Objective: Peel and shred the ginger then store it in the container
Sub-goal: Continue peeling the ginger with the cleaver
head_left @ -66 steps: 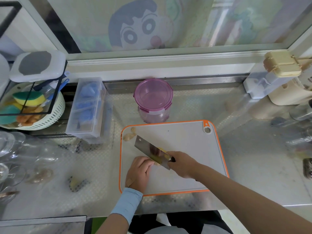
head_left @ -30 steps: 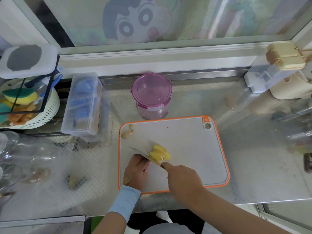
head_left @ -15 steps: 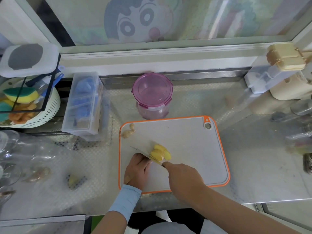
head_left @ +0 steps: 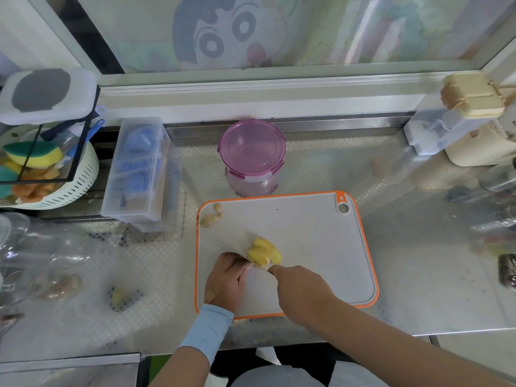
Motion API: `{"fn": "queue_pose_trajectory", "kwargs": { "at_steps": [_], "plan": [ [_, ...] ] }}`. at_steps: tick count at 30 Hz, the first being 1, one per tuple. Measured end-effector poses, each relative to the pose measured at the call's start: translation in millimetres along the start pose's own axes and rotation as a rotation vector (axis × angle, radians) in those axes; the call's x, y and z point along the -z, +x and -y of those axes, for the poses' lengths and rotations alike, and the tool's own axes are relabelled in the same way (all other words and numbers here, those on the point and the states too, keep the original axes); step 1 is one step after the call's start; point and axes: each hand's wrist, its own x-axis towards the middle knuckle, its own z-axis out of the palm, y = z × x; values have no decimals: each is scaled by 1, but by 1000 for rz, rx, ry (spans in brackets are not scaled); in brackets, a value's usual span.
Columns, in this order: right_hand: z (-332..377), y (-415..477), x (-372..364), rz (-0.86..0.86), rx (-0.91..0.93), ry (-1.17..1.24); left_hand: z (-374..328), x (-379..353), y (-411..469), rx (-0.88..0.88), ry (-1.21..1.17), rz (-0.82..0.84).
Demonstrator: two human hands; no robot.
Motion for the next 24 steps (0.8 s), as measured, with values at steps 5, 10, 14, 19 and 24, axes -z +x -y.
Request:
{"fn": "queue_pose_trajectory", "kwargs": {
  "at_steps": [5,10,14,19,24],
  "plan": [
    [-4,3,-3,9,-2,7,0,2,2,-3,-6,28],
    [1,8,-5,1,-17,25,-4,3,2,21,19,11],
    [-2,11,-5,-2,-21,39,-3,3,2,42,7,45],
    [-6,9,-6,8,-20,24,-1,3,3,30,3,52],
    [-1,17,-10,-15,-40,41,-3,2,1,57,-4,42]
  ]
}}
